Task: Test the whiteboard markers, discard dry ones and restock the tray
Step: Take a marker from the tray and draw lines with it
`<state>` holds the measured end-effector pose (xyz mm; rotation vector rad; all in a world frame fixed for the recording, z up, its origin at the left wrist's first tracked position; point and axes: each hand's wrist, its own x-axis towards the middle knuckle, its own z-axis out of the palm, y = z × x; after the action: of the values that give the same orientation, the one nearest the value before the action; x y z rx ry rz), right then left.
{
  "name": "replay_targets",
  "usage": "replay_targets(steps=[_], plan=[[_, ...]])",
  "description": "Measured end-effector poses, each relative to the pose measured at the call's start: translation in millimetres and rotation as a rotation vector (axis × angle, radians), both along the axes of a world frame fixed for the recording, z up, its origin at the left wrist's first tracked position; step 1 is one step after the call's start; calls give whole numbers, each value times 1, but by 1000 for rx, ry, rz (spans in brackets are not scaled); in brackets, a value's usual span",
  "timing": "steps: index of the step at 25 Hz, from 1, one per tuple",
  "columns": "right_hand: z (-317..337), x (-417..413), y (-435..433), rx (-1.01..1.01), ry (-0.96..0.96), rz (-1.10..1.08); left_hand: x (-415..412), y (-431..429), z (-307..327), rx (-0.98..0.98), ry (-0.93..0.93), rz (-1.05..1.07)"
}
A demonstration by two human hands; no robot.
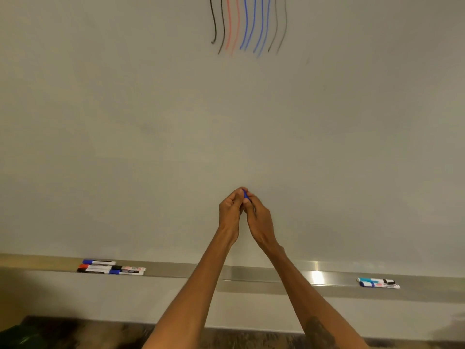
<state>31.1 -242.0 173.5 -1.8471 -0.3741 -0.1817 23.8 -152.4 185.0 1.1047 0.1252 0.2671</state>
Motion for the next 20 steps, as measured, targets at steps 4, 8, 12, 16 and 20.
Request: replay_targets(steps=[4,8,12,16,20], plan=[[53,17,1,88,-50,64,15,2,54,42,-133,22],[119,24,-7,134,-167,119,25,0,113,80,-297,-4],[156,23,-13,84,-211,214,36,8,172,-68,-429,-2],[189,24,-14,314,-116,240,41,18,211,49,-572,204],[226,34,-27,431,-282,195,46,24,240,250,-718,559]])
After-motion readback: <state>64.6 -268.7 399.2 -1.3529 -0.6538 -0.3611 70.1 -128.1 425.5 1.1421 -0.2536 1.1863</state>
